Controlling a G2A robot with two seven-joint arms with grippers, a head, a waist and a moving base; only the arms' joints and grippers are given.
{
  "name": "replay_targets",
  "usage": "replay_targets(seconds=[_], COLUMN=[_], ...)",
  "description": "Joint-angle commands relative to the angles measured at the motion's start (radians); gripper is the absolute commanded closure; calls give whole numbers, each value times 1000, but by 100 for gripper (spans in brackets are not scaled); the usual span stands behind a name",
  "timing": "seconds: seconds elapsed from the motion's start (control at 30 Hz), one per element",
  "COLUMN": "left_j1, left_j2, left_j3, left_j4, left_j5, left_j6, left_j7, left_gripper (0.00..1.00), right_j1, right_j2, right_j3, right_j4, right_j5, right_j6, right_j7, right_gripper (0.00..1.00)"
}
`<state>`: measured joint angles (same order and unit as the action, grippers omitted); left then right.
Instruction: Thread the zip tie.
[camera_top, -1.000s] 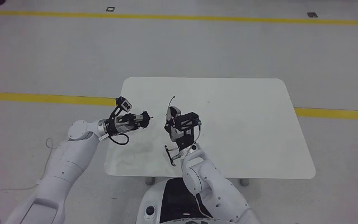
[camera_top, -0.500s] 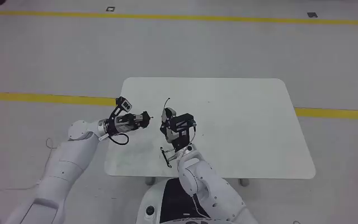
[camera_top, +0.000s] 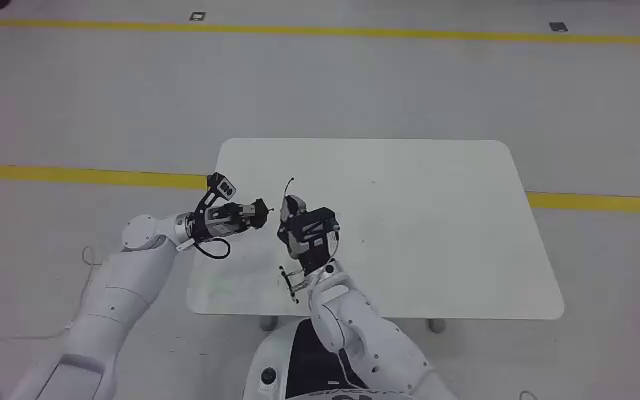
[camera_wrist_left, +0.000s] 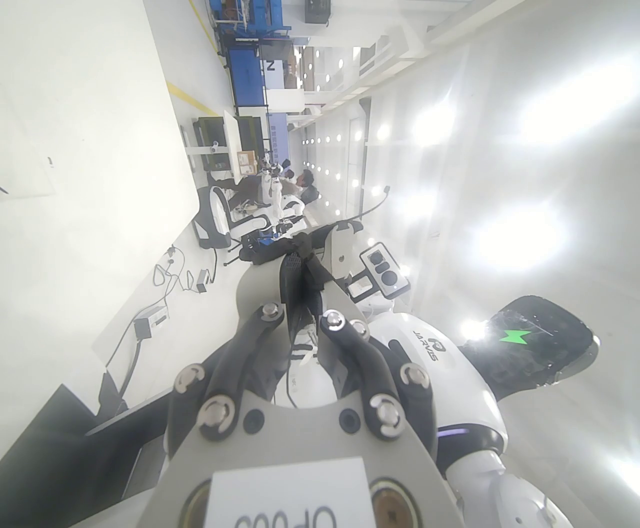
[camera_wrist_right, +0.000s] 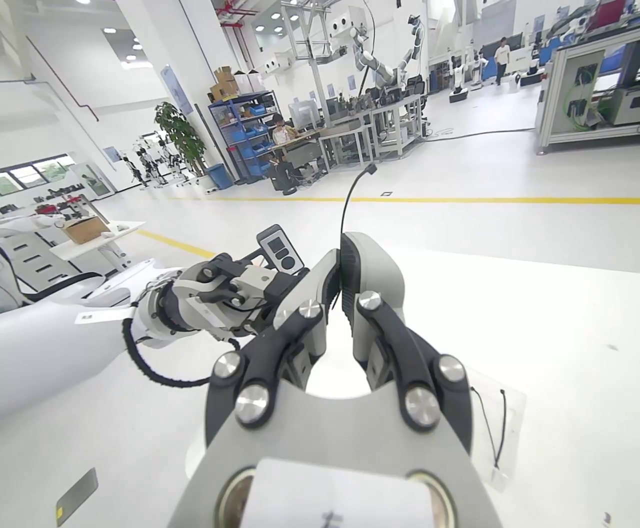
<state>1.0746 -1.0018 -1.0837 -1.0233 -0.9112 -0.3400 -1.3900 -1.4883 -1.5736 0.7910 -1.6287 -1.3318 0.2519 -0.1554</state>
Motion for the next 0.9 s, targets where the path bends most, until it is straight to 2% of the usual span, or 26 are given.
replay_targets(seconds=[0.0, 0.1, 0.47, 0.87], left_j1=[0, 0, 0, 0], left_j2=[0, 0, 0, 0], left_j3=[0, 0, 0, 0], left_j4=[0, 0, 0, 0], left_j5=[0, 0, 0, 0], left_j6=[0, 0, 0, 0], left_j7=[0, 0, 0, 0], left_gripper=[100, 100, 100, 100], right_j1=[9, 18, 14, 24], right_j2=[-4, -9, -9, -18], right_j3=[-9, -18, -21, -33], right_j4=[10, 20, 13, 29], right_j5=[-3, -15, -33, -61], right_j6=[8, 37, 25, 45], right_j7=[-2, -11, -11, -9], right_gripper=[100, 100, 100, 100])
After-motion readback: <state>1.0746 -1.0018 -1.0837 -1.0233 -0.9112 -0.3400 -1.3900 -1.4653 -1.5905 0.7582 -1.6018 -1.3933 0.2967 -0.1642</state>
